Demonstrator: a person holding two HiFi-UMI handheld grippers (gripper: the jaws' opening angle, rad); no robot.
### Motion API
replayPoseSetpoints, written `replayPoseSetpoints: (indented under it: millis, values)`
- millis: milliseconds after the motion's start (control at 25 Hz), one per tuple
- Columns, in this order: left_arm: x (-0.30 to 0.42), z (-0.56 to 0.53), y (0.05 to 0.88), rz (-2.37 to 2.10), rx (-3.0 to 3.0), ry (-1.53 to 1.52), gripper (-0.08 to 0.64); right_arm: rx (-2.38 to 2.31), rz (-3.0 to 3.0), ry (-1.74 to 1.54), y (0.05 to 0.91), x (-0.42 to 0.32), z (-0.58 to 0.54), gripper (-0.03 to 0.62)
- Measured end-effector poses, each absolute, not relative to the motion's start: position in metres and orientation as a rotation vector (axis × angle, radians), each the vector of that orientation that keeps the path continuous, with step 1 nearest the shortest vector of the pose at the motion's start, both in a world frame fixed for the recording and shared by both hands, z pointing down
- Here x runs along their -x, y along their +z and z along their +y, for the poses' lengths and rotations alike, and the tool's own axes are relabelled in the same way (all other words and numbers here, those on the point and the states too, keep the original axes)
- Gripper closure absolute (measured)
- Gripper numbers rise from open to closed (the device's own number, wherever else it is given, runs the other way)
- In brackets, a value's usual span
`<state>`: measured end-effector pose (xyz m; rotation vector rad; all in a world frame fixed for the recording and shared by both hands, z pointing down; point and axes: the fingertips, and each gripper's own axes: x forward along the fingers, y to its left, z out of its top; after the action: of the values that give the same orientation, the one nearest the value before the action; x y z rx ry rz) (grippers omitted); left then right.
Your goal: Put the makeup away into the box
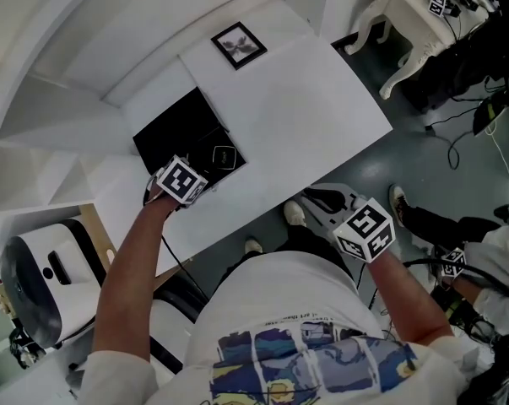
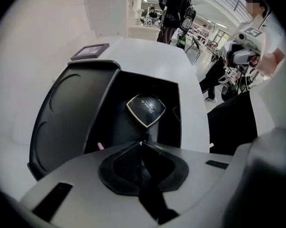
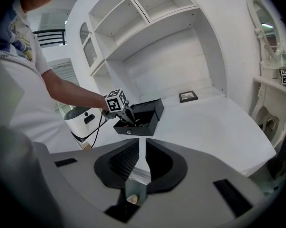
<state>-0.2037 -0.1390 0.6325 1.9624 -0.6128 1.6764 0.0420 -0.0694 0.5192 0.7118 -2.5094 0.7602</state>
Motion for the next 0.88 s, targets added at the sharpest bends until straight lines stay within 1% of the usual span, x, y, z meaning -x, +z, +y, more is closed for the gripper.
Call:
replayPoseSetpoints:
  millis: [240,280,360,400,680,880]
  values:
    - [0.201,-0.138,0.635,-0.605,-1.976,1.68,0.532,-0.718,-2.508,0.755,0.519,-0.041,-0.069,0.532]
    - [0.201,-0.138,0.633,-0.608,-1.982,1.675,0.525,-0.719,-2.508,0.754,0.519,-0.04,-0.069,0.532]
    - [0.201,-0.138,0.629,-0.614,-2.002,1.659,0.478,-0.721,-2.506,0.751,0.519,-0.036,-0.066,0.532]
    - [0.201,-0.138,0.627,-0.617,-2.018,1.651,0.468,-0.724,-2.504,0.747,0.518,-0.034,-0.064,0.532]
    - [0.205,-0.142,0.595,-0.705,-2.157,1.541,0.467,-0.725,-2.501,0.712,0.511,-0.013,-0.05,0.532]
    - [0.205,-0.138,0.551,-0.83,-2.281,1.357,0.468,-0.725,-2.496,0.675,0.502,0.0,-0.039,0.532]
